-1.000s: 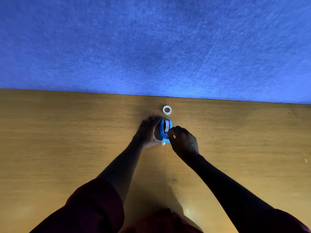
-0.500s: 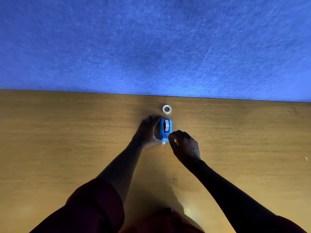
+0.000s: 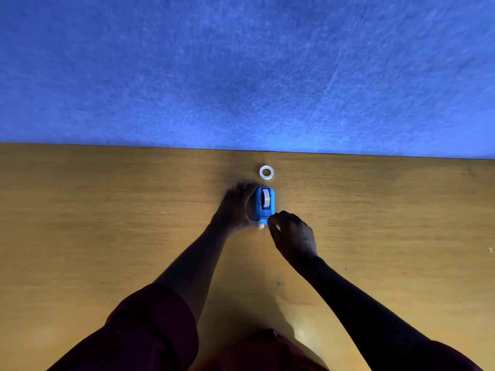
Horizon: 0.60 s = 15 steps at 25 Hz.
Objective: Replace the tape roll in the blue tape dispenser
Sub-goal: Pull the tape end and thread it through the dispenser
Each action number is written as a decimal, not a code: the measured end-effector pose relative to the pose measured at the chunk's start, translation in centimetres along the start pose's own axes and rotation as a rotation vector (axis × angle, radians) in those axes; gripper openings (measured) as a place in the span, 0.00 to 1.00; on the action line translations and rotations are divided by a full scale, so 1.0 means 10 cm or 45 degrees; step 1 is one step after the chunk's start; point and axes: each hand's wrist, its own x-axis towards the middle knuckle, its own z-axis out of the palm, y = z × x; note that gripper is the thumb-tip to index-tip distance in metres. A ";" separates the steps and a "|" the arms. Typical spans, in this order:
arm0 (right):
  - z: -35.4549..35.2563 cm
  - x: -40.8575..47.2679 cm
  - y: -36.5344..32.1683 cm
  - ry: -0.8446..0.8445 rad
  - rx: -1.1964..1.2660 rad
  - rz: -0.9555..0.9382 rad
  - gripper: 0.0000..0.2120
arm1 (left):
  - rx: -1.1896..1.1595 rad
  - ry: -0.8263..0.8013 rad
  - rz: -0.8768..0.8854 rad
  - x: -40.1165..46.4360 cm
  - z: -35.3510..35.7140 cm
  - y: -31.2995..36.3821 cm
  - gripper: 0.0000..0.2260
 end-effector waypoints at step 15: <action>0.13 -0.10 0.04 -0.058 -0.071 -0.047 0.12 | -0.036 -0.036 -0.018 0.01 0.03 -0.04 0.50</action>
